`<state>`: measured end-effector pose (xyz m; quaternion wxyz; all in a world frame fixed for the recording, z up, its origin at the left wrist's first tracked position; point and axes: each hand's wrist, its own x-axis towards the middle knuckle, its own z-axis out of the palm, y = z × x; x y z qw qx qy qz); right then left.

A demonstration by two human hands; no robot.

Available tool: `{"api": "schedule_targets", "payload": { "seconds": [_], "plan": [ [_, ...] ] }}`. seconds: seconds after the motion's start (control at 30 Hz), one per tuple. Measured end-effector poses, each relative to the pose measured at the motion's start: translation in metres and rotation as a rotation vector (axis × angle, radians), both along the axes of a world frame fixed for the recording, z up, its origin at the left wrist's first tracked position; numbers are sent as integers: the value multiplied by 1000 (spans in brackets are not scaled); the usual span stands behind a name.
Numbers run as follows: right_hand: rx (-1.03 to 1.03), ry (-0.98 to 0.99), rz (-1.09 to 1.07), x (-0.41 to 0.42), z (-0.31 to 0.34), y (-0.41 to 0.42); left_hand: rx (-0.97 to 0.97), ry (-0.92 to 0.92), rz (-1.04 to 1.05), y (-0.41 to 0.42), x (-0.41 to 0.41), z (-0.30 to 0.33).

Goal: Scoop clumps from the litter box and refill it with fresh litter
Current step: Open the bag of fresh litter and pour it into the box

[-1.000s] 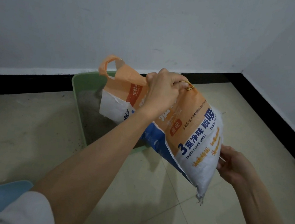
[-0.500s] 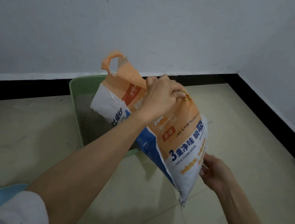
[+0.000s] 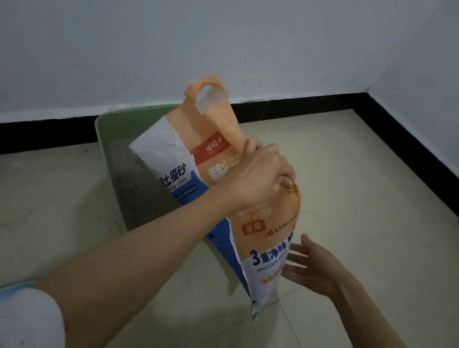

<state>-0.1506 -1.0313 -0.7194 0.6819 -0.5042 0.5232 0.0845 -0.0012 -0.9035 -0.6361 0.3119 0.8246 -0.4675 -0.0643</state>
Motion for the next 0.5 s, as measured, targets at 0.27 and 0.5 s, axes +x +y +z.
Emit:
{"api": "schedule_targets", "payload": {
  "seconds": [0.27,0.5],
  "plan": [
    [-229,-108,62,11,27,-11,334,-92,-157,7,-18,-67],
    [-447,-139,230,44,39,5,339,-253,-258,9,-14,-74]
  ]
}}
